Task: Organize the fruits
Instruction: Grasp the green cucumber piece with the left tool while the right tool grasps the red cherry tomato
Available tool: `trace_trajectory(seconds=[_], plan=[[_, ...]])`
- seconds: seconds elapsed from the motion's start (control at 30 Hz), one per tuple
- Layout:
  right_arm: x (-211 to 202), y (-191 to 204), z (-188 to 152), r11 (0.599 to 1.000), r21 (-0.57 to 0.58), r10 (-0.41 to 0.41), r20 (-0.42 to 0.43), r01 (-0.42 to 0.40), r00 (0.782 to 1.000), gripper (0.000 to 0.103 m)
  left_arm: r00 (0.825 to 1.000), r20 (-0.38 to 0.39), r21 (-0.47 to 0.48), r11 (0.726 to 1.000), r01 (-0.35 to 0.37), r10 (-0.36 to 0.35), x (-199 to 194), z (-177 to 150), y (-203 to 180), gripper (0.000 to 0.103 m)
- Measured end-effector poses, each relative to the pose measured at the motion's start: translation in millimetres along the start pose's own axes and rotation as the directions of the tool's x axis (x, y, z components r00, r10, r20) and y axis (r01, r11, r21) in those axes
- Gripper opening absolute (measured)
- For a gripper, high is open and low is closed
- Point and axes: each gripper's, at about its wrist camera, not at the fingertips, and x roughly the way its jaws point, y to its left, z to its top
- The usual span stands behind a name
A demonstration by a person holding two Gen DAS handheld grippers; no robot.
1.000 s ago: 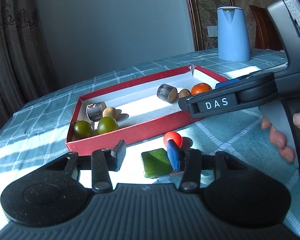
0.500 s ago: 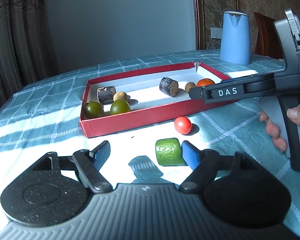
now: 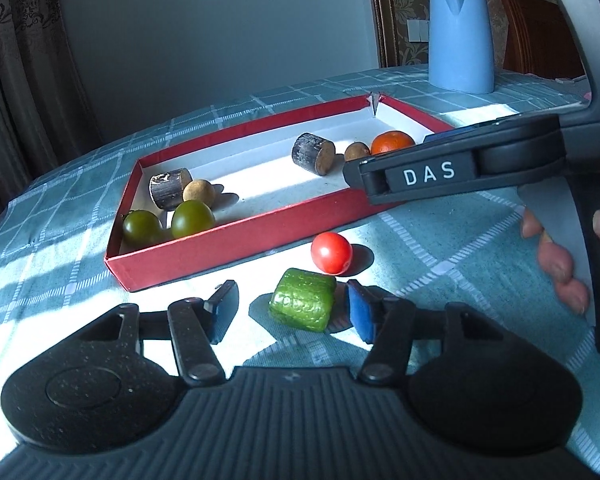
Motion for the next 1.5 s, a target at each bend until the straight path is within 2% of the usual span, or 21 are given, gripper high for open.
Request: trace_trajectory(seconds=[0.07, 0.17, 0.3, 0.43, 0.5, 0.57, 0.63, 0.7, 0.97, 1.03, 1.1, 1.17, 1.37, 1.5], plan=[[0.0, 0.3, -0.1, 1.0, -0.003, 0.002, -0.002, -0.002, 1.0, 0.081, 0.999, 0.007, 0.024, 0.999, 0.032, -0.032, -3.0, -1.6, -2.8, 0.033], [-0.5, 1.0, -0.1, 1.0, -0.012, 0.002, -0.003, -0.002, 1.0, 0.081, 1.0, 0.022, 0.062, 0.998, 0.006, -0.008, -6.3, -5.9, -7.4, 0.027], [-1.2, 2.9, 0.6, 1.0, -0.028, -0.001, -0.006, 0.001, 1.0, 0.081, 0.999, 0.03, 0.015, 1.0, 0.02, -0.02, -8.6, -7.3, 1.5, 0.027], [-3.1, 5.6, -0.2, 0.999, -0.042, 0.025, -0.012, -0.025, 1.0, 0.081, 0.996, 0.047, -0.11, 0.991, -0.073, 0.079, -10.2, -6.8, 24.4, 0.027], [-5.0, 11.2, -1.5, 0.996, -0.076, 0.049, -0.015, -0.05, 0.999, 0.081, 0.989, 0.039, -0.184, 0.974, -0.135, 0.144, -10.7, -7.8, 39.9, 0.027], [-8.0, 18.3, -4.4, 0.992, -0.115, 0.058, -0.013, -0.059, 0.998, 0.081, 0.975, 0.0, -0.257, 0.943, -0.214, 0.221, -7.5, -8.8, 56.8, 0.026], [-11.3, 24.9, -7.3, 0.986, -0.157, 0.061, -0.008, -0.062, 0.998, 0.081, 0.973, -0.045, -0.318, 0.921, -0.227, 0.224, -2.8, -10.2, 71.5, 0.026], [-14.3, 31.7, -9.2, 0.979, -0.191, 0.074, -0.005, -0.074, 0.997, 0.081, 0.98, -0.077, -0.377, 0.905, -0.2, 0.184, 2.6, -11.4, 84.7, 0.026], [-22.0, 57.4, -17.8, 0.946, -0.302, 0.114, -0.026, -0.117, 0.993, 0.08, 0.972, -0.074, -0.318, 0.919, -0.234, 0.222, -0.1, -11.4, 74.1, 0.026], [-17.1, 64.9, -19.3, 0.939, -0.324, 0.107, -0.05, -0.117, 0.993, 0.077, 0.973, -0.075, -0.321, 0.918, -0.233, 0.22, 1.6, -10.8, 74.6, 0.026], [-9.3, 70.1, -20.0, 0.936, -0.332, 0.094, -0.092, -0.12, 0.991, 0.061, 0.973, -0.076, -0.32, 0.919, -0.232, 0.219, 2.5, -11.0, 74.8, 0.026], [1.1, 72.2, -19.0, 0.944, -0.305, 0.089, -0.143, -0.129, 0.986, 0.053, 0.973, -0.076, -0.319, 0.919, -0.233, 0.22, 2.6, -11.1, 74.8, 0.026], [7.8, 67.6, -15.3, 0.964, -0.222, 0.108, -0.164, -0.143, 0.981, 0.051, 0.971, -0.079, -0.307, 0.922, -0.237, 0.224, 3.9, -10.4, 73.0, 0.026], [4.7, 66.6, -17.6, 0.967, -0.22, 0.099, -0.154, -0.132, 0.983, 0.036, 0.972, -0.079, -0.309, 0.921, -0.236, 0.222, 4.0, -10.8, 73.5, 0.026]])
